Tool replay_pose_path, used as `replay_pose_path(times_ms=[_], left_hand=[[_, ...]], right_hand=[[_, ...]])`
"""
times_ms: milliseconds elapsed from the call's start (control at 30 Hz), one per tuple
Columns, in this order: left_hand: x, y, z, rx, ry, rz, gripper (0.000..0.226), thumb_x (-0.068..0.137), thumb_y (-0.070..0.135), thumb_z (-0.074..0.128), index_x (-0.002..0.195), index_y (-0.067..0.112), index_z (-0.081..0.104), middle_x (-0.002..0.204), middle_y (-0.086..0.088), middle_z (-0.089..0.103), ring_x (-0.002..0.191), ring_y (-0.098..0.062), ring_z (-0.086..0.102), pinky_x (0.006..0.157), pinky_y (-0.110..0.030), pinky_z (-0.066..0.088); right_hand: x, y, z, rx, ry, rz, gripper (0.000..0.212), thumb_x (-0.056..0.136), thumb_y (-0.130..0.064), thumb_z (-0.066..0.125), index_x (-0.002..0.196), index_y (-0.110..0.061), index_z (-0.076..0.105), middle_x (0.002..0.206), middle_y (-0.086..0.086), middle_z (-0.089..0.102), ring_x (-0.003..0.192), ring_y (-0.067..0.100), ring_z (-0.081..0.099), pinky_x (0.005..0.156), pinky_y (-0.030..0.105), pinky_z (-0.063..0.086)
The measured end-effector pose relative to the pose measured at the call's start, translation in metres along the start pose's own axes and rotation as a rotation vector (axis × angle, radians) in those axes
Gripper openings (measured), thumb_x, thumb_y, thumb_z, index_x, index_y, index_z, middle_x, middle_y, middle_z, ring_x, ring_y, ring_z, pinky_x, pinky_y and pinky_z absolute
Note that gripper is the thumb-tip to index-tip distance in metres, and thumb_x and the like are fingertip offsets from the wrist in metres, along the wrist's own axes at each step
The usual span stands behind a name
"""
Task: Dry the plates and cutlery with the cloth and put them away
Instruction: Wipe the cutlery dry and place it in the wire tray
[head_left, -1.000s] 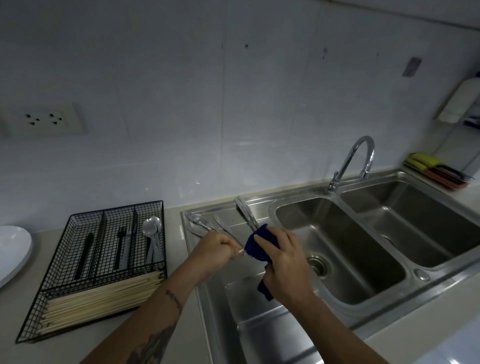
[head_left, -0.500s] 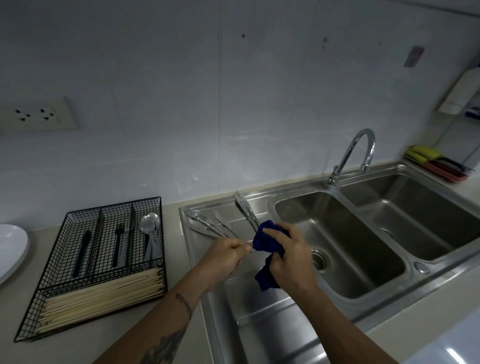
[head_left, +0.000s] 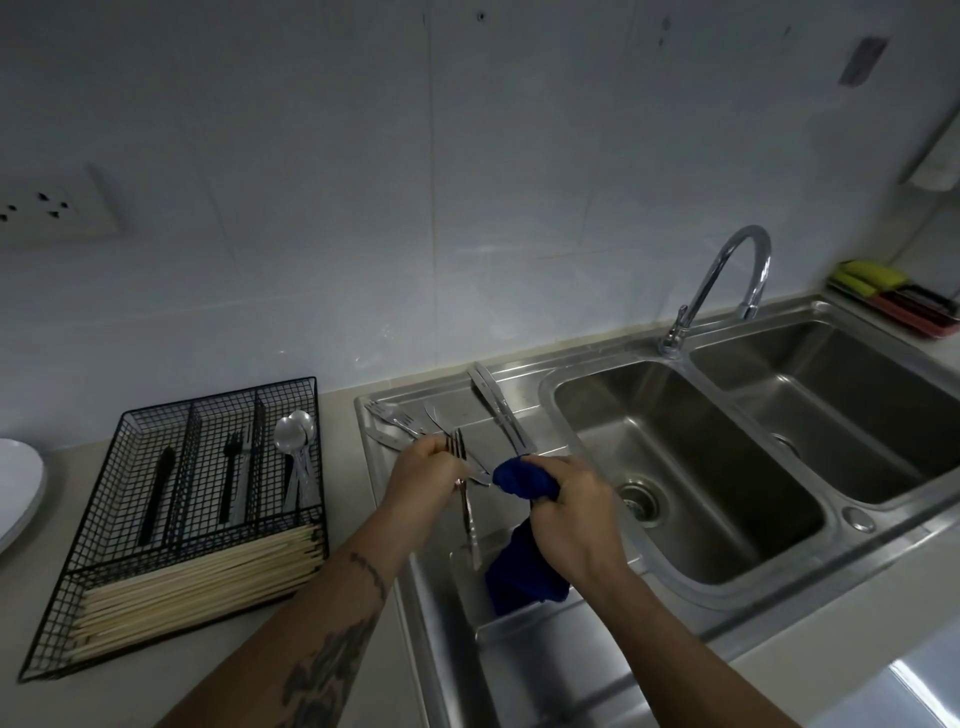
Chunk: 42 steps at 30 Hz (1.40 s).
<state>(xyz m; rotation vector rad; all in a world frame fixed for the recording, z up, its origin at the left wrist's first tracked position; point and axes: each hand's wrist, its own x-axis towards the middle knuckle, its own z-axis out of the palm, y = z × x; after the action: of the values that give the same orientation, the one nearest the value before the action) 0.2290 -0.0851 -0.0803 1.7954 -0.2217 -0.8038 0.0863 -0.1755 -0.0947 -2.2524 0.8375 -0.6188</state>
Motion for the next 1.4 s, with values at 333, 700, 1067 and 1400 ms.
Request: replay_pose_path(times_ms=[333,700,1067,1400], left_hand=[[0.004,-0.004,-0.001,-0.376,0.052,-0.163,0.018,0.085,-0.014,0.050,0.091,0.003,0.055,0.084,-0.023,0.066,0.073,-0.031,0.068,0.070,-0.042,0.061],[-0.009,-0.006,-0.017,-0.647,-0.035,-0.257,0.020,0.086,-0.014,0.051,0.094,0.002,0.059,0.083,-0.017,0.070,0.068,-0.027,0.072,0.074,-0.040,0.058],[-0.024,0.004,-0.018,0.178,-0.078,0.277,0.011,0.085,0.010,0.072,0.092,0.019,0.073,0.090,0.002,0.073,0.088,-0.011,0.068,0.083,-0.027,0.055],[-0.027,0.014,-0.014,-0.026,-0.016,0.102,0.016,0.091,-0.001,0.060,0.098,0.008,0.072,0.084,-0.010,0.072,0.068,-0.015,0.064,0.065,-0.024,0.053]], right_hand=[[0.004,-0.015,0.024,-0.132,0.077,-0.062,0.057,0.073,0.007,0.060,0.126,-0.013,0.060,0.127,0.007,0.054,0.112,0.023,0.053,0.090,0.021,0.040],[0.010,0.009,0.017,-0.421,0.092,-0.264,0.068,0.056,0.002,0.070,0.122,-0.011,0.061,0.124,0.013,0.056,0.121,0.035,0.047,0.109,0.056,0.030],[0.024,0.012,-0.002,-0.373,0.158,-0.363,0.053,0.058,0.005,0.071,0.109,-0.012,0.068,0.098,0.007,0.060,0.085,0.026,0.053,0.076,0.037,0.047],[0.006,0.007,-0.002,-0.500,0.073,-0.543,0.077,0.059,-0.009,0.077,0.132,-0.009,0.053,0.136,0.012,0.051,0.128,0.032,0.042,0.110,0.046,0.034]])
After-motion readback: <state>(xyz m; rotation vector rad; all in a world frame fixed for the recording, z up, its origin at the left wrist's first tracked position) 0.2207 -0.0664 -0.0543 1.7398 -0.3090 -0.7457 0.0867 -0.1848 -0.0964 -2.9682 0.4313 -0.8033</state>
